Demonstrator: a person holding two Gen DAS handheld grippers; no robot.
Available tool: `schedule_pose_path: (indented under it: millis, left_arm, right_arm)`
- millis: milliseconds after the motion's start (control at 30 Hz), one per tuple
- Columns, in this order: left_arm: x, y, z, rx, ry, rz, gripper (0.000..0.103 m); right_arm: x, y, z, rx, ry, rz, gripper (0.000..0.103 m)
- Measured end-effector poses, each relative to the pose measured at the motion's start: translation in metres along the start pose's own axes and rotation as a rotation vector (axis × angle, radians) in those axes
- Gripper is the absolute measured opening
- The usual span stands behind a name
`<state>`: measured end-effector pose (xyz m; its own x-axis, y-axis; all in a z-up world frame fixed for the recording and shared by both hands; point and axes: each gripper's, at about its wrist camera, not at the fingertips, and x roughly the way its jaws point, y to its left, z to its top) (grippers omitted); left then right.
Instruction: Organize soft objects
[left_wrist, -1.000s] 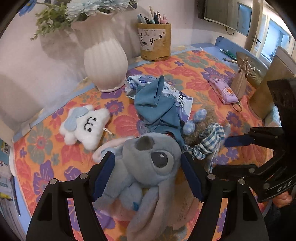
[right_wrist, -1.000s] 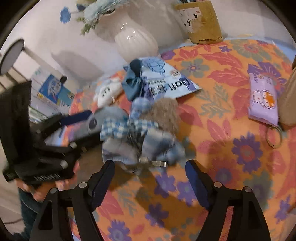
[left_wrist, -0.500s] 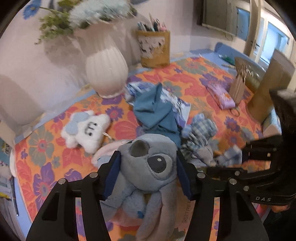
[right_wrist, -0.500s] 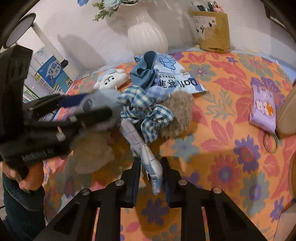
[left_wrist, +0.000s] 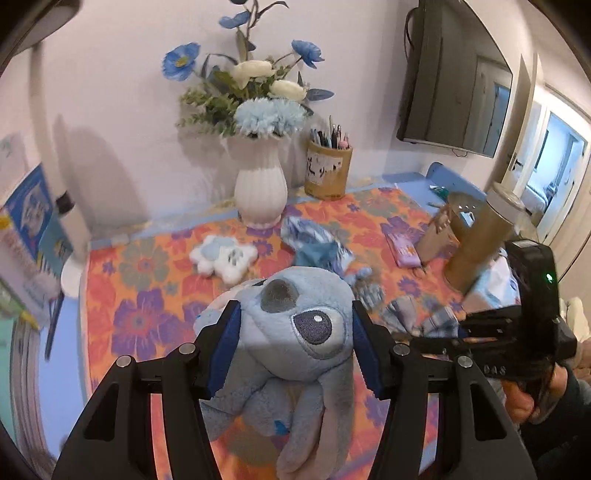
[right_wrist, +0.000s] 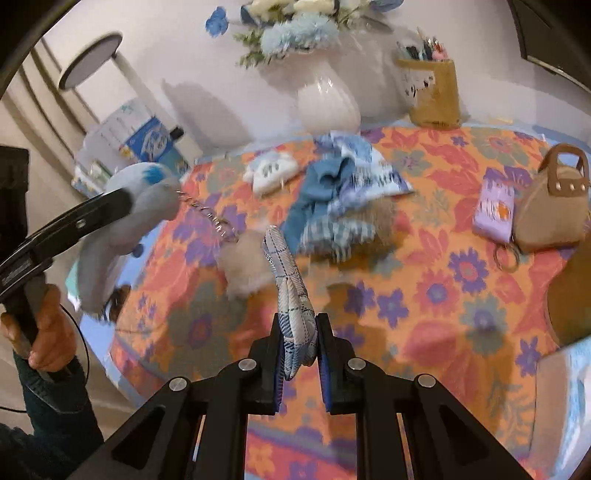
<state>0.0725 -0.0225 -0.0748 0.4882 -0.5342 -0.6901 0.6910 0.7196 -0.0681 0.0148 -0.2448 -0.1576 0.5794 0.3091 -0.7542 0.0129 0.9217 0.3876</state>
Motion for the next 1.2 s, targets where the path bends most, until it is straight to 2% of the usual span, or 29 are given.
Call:
schedule_pose_path:
  millis: [100, 233, 333, 433, 467, 567, 700, 767, 833, 900, 967, 1033, 1167, 1200]
  left_arm:
    - [0.002, -0.007, -0.028, -0.024, 0.037, -0.013, 0.055]
    - [0.028, -0.018, -0.063, -0.060, 0.110, -0.040, 0.055]
    - [0.047, -0.024, -0.082, -0.084, 0.150, -0.066, 0.055]
    - [0.050, -0.034, -0.093, -0.053, 0.140, -0.045, 0.056]
    - [0.050, -0.037, -0.094, -0.033, 0.134, -0.036, 0.057]
    - [0.048, -0.042, -0.096, -0.002, 0.139, -0.017, 0.062]
    - [0.041, -0.043, -0.103, 0.020, 0.137, -0.007, 0.071]
    - [0.039, -0.043, -0.107, 0.030, 0.150, 0.020, 0.078]
    - [0.038, -0.046, -0.112, 0.054, 0.163, 0.046, 0.080]
    - [0.039, -0.048, -0.115, 0.070, 0.166, 0.062, 0.085]
    - [0.043, -0.051, -0.118, 0.081, 0.177, 0.070, 0.093]
    - [0.050, -0.054, -0.121, 0.100, 0.192, 0.093, 0.098]
    - [0.062, -0.059, -0.128, 0.166, 0.211, 0.164, 0.097]
    - [0.065, -0.058, -0.129, 0.169, 0.211, 0.173, 0.093]
  right_arm:
    - [0.008, -0.004, -0.014, -0.008, 0.050, -0.057, 0.015]
    - [0.019, -0.016, -0.024, 0.023, 0.096, -0.067, 0.015]
    - [0.021, -0.016, -0.027, 0.008, 0.107, -0.095, 0.021]
    - [0.021, -0.017, -0.029, 0.005, 0.108, -0.117, 0.044]
    - [0.019, -0.019, -0.030, 0.007, 0.100, -0.128, 0.054]
    - [0.017, -0.022, -0.032, 0.008, 0.094, -0.167, 0.055]
    - [0.006, -0.029, -0.032, -0.053, 0.102, -0.318, 0.056]
    - [-0.001, -0.032, -0.032, -0.085, 0.112, -0.343, 0.056]
    - [-0.008, -0.033, -0.029, -0.102, 0.096, -0.343, 0.057]
    - [-0.012, -0.032, -0.025, -0.110, 0.077, -0.309, 0.070]
    - [-0.006, -0.029, -0.023, -0.122, 0.070, -0.257, 0.078]
    - [0.004, -0.023, -0.023, -0.149, 0.080, -0.229, 0.078]
    - [0.026, -0.017, -0.022, -0.206, 0.104, -0.203, 0.078]
    - [0.030, -0.019, -0.021, -0.211, 0.113, -0.203, 0.078]
